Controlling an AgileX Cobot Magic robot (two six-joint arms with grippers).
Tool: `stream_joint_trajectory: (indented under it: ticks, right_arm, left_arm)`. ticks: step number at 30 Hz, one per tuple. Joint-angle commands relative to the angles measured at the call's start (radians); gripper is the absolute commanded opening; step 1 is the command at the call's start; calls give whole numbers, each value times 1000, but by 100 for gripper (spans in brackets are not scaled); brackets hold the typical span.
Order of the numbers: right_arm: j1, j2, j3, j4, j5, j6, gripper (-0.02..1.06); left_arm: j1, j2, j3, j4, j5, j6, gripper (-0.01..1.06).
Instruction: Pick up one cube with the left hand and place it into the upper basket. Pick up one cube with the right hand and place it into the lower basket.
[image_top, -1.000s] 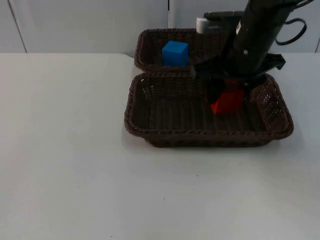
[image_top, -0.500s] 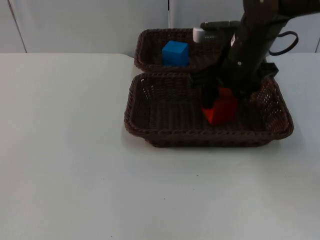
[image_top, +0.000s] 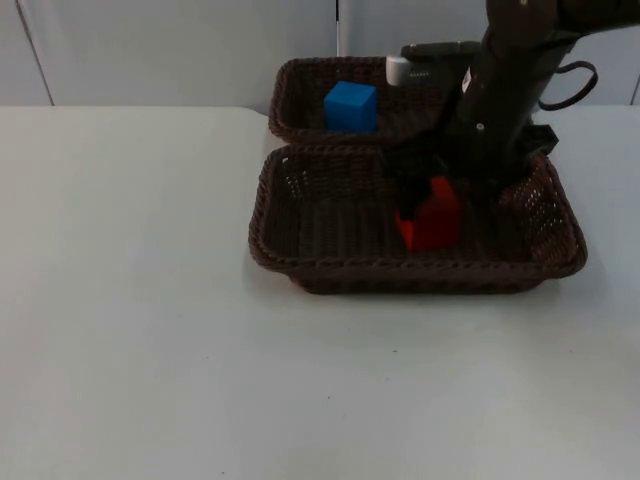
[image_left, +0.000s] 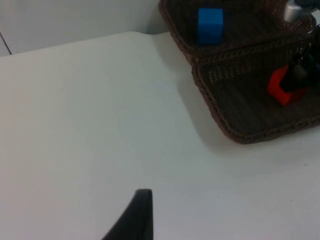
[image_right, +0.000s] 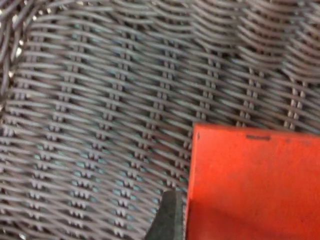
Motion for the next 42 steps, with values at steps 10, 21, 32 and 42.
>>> stream_joint_trajectory:
  ticks: [10, 21, 32, 42]
  right_arm:
    - [1, -7, -234, -8, 338, -71, 73]
    - [38, -90, -355, -9, 389, -112, 73]
    - [38, -267, -355, -4, 393, -118, 73]
    - [51, -405, -234, -12, 342, -122, 73]
  left_arm:
    - [0, -5, 4, 15, -11, -5, 101]
    - [0, -5, 4, 21, -9, -5, 101]
    - [0, -5, 4, 21, -7, -5, 101]
    - [0, -5, 4, 21, -5, -5, 101]
